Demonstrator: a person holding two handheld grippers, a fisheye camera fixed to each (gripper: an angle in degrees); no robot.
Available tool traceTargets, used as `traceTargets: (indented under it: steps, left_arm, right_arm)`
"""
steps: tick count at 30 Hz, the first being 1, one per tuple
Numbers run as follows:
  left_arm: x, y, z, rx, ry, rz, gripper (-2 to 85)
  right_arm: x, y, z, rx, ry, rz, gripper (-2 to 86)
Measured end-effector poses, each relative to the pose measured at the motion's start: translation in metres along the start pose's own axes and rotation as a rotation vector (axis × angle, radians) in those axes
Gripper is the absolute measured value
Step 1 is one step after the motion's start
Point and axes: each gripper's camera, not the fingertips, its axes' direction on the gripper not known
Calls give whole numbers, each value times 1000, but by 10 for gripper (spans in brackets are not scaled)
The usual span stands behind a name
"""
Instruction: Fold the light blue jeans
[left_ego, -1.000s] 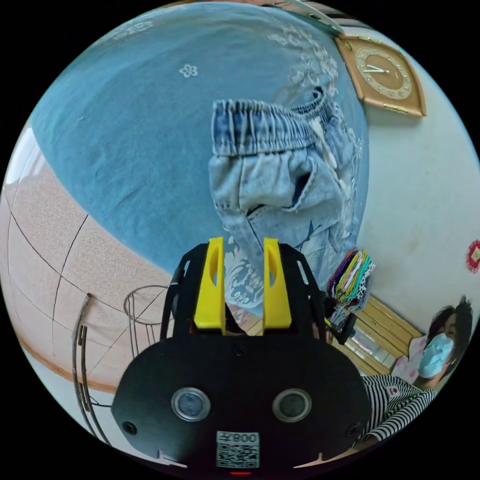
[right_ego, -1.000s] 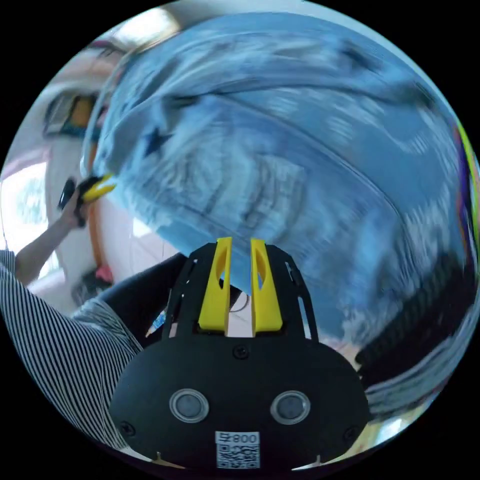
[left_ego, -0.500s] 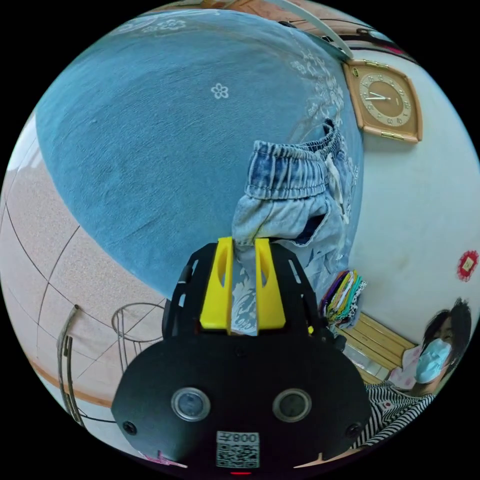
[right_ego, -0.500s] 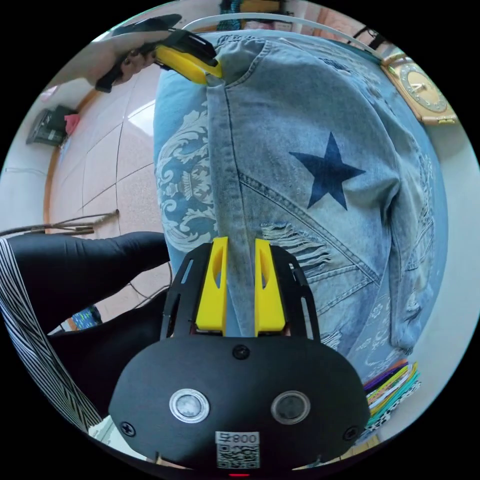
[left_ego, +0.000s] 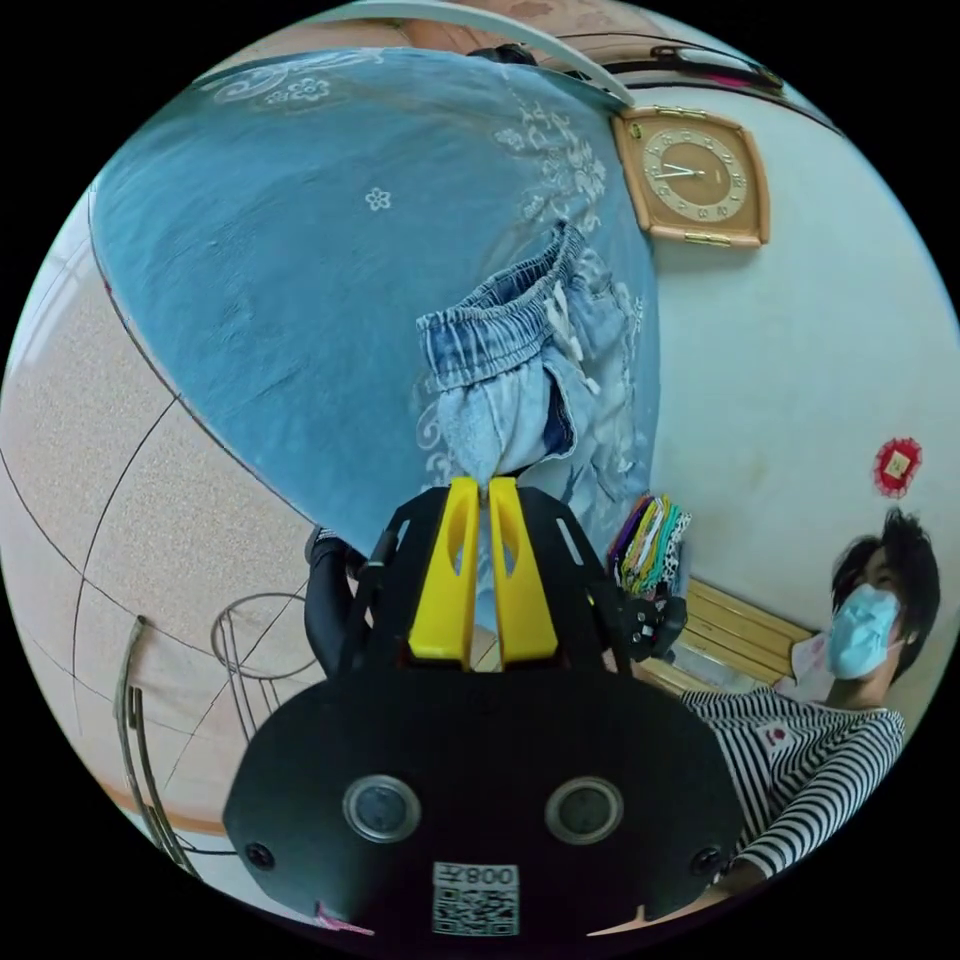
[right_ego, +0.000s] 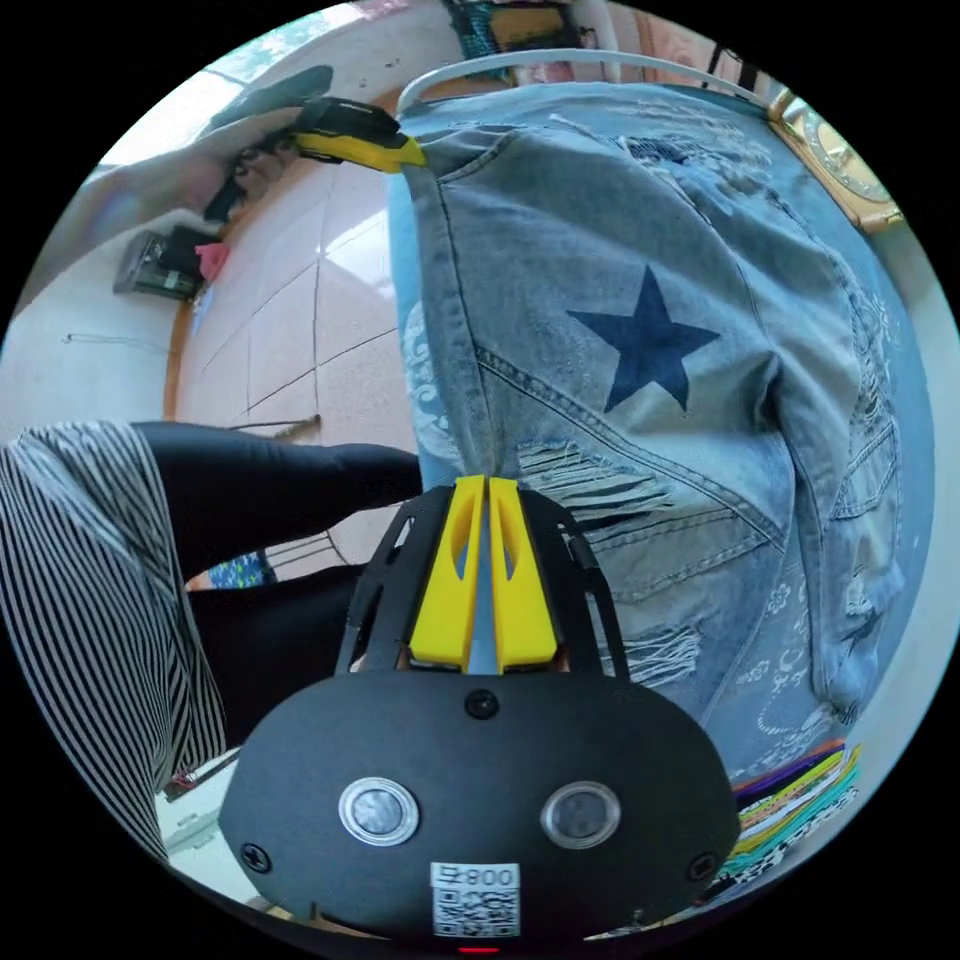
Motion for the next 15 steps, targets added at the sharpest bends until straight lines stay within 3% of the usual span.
traceTargets:
  steps: [7, 9, 11, 15]
  left_arm:
    - [-58, -26, 68, -94, -99, -126, 34]
    - [-56, -35, 78, -81, -133, -104, 36]
    - [-47, -44, 82, -72, -250, -47, 39]
    - [-36, -73, 82, 48, -274, 13, 55]
  right_arm:
    - [2, 3, 51, -158, 0, -14, 13]
    - [23, 2, 46, -163, -95, 46, 15]
    - [50, 18, 31, -82, -209, 127, 18]
    - [88, 50, 4, 45, -298, 235, 19]
